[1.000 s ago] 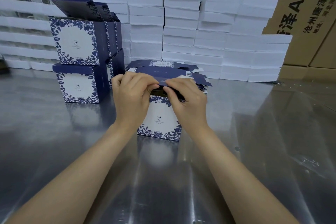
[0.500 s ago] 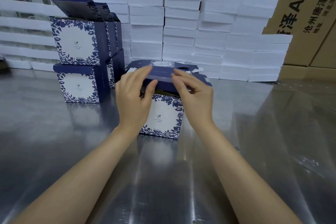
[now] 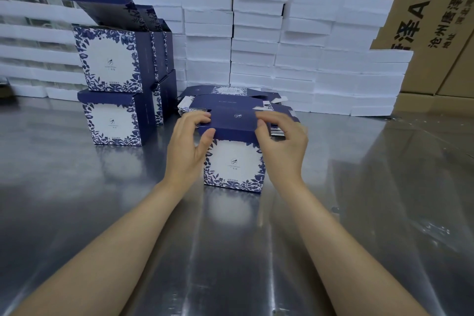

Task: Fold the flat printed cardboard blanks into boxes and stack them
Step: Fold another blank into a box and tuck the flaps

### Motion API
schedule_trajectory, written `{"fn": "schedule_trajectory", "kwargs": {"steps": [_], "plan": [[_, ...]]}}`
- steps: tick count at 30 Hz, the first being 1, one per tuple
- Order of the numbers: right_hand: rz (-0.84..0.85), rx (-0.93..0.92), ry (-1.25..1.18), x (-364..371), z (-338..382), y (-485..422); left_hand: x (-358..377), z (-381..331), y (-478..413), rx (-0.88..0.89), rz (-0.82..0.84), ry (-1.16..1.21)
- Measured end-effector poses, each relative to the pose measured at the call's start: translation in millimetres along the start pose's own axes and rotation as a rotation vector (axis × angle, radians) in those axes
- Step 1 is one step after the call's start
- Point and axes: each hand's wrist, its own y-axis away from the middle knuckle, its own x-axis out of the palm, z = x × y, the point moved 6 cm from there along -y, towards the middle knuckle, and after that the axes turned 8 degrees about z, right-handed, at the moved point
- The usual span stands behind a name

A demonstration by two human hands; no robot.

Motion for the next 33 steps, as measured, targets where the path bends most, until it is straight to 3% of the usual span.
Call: {"fn": "schedule_trajectory", "kwargs": {"steps": [5, 9, 12, 17, 24, 29, 33], "plan": [[0.178, 0.066, -0.059, 6, -18, 0, 1, -2, 0, -0.006, 0.014, -0.041], [0.234, -0.083, 0.073, 8, -18, 4, 4, -9, 0, 0.032, 0.055, -0.079], [0.183, -0.128, 0.093, 6, -17, 5, 7, -13, 1, 0.048, 0.072, -0.059], [0.116, -0.088, -0.085, 0, -5, -3, 3, -16, -1, 0.041, -0.001, 0.013], [0.089, 0.028, -0.161, -4, -7, -9, 1, -23, -2, -0.018, -0.028, 0.100], [0.106, 0.006, -0.184, -1, -2, -6, -9, -23, -7, -0.133, -0.113, 0.247], [0.090, 0.003, -0.215, 0, 1, -7, -12, -29, -9, -0.144, -0.123, 0.201]]}}
